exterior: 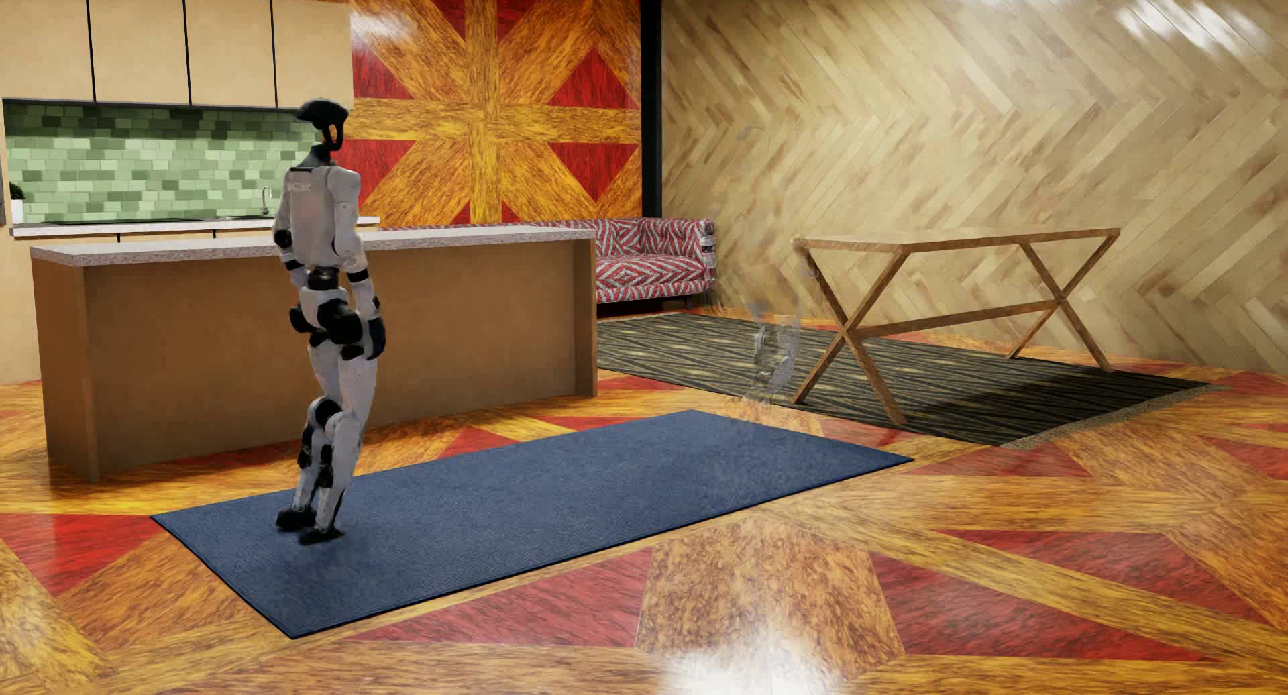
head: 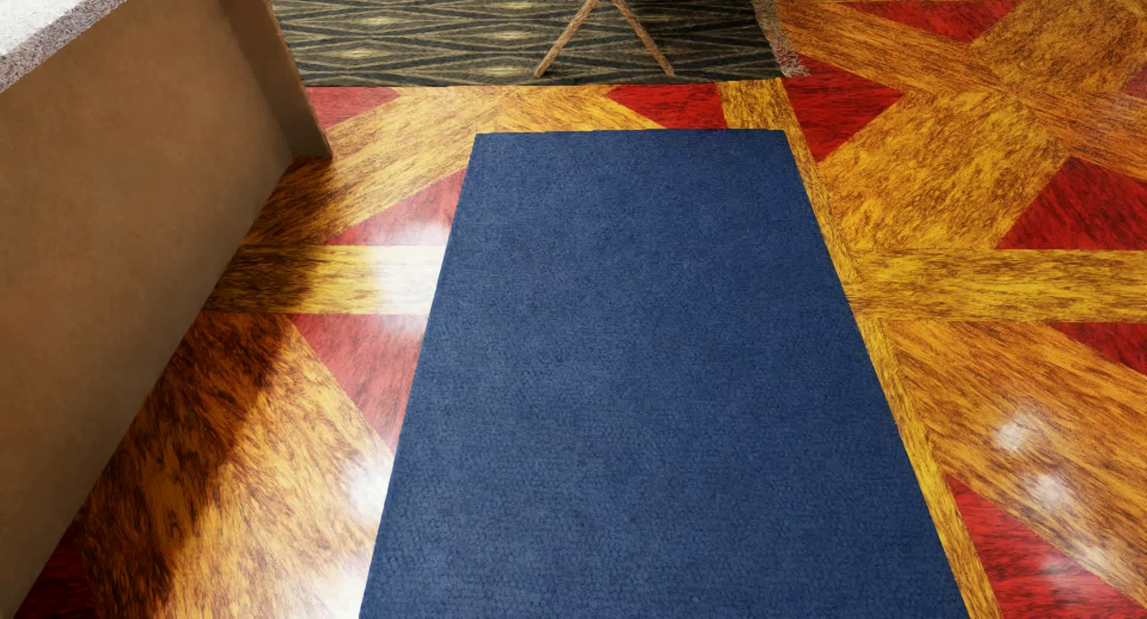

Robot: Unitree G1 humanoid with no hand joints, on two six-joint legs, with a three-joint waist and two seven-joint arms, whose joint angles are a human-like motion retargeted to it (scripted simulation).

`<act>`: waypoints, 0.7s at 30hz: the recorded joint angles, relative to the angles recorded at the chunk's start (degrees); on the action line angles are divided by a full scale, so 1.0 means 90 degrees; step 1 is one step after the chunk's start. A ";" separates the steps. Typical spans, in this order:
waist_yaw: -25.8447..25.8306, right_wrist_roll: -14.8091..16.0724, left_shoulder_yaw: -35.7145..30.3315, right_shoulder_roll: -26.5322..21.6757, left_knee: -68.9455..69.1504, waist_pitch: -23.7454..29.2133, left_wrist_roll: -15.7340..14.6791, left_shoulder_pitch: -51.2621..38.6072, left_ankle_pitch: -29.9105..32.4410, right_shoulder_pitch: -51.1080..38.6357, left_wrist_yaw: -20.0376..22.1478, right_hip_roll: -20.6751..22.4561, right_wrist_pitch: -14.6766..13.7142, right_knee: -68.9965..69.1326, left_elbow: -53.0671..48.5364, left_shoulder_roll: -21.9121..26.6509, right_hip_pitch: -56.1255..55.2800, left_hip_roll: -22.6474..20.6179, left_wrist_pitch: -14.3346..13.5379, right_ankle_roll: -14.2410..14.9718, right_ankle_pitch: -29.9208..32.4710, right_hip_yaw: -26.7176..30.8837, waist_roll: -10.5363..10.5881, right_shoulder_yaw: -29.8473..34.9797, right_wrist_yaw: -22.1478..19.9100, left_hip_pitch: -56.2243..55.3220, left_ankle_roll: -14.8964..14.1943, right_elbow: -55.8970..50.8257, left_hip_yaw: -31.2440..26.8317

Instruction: Approach the desk

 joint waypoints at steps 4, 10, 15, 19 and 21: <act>0.0014 0.0000 -0.0063 -0.0029 0.0338 0.0048 0.0000 -0.0013 0.0078 0.0287 0.0000 -0.0005 0.0000 0.2126 -0.0210 0.0050 -0.0552 -0.0144 0.0000 0.0000 -0.1436 0.0000 -0.0026 -0.0510 0.0000 -0.0096 0.0000 0.0036 0.0000; -0.1006 0.0000 -0.0087 0.0025 -0.0124 0.0427 0.0000 -0.0499 -0.1111 0.0790 0.0000 -0.0242 0.0000 0.3936 -0.0495 0.0165 -0.2609 -0.0010 0.0000 0.0000 -0.0964 0.0000 -0.0013 -0.0427 0.0000 0.1147 0.0000 0.0134 0.0000; -0.1576 0.0000 0.0244 -0.0008 -0.0411 0.0492 0.0000 -0.0952 -0.2264 0.0942 0.0000 -0.0367 0.0000 0.2468 -0.0663 0.0199 -0.3884 0.0204 0.0000 0.0000 0.0267 0.0000 0.0048 -0.0629 0.0000 0.2293 0.0000 0.0653 0.0000; -0.2045 0.0000 -0.0032 -0.0091 0.0035 0.0475 0.0000 -0.0784 -0.1264 0.0921 0.0000 -0.0249 0.0000 0.3758 -0.0219 0.0106 -0.4250 0.0661 0.0000 0.0000 0.0039 0.0000 0.0305 -0.0368 0.0000 0.2737 0.0000 0.0813 0.0000; -0.1910 0.0000 0.0007 -0.0058 0.1496 0.0381 0.0000 -0.0258 0.0635 0.0881 0.0000 -0.0076 0.0000 0.4174 -0.0179 0.0043 -0.3763 0.0822 0.0000 0.0000 -0.0509 0.0000 0.0293 -0.0595 0.0000 0.2358 0.0000 0.0805 0.0000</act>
